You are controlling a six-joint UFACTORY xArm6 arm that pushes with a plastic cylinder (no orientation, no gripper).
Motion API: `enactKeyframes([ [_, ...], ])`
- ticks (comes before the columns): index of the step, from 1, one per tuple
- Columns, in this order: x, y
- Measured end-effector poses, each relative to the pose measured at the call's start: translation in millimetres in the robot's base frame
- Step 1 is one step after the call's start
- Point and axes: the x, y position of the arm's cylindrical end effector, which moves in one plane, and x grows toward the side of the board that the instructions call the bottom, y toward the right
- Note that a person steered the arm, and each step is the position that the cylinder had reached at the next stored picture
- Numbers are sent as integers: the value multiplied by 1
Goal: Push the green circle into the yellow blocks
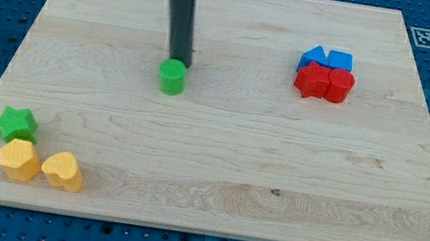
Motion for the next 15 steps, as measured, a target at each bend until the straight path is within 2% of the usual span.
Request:
enactKeyframes([
  [1,50,-11],
  [2,56,-12],
  [3,46,19],
  [4,66,49],
  [5,78,30],
  [7,98,-51],
  [8,100,-63],
  [9,90,-47],
  [10,106,-39],
  [11,137,-59],
  [12,143,-70],
  [14,99,-65],
  [15,102,-84],
])
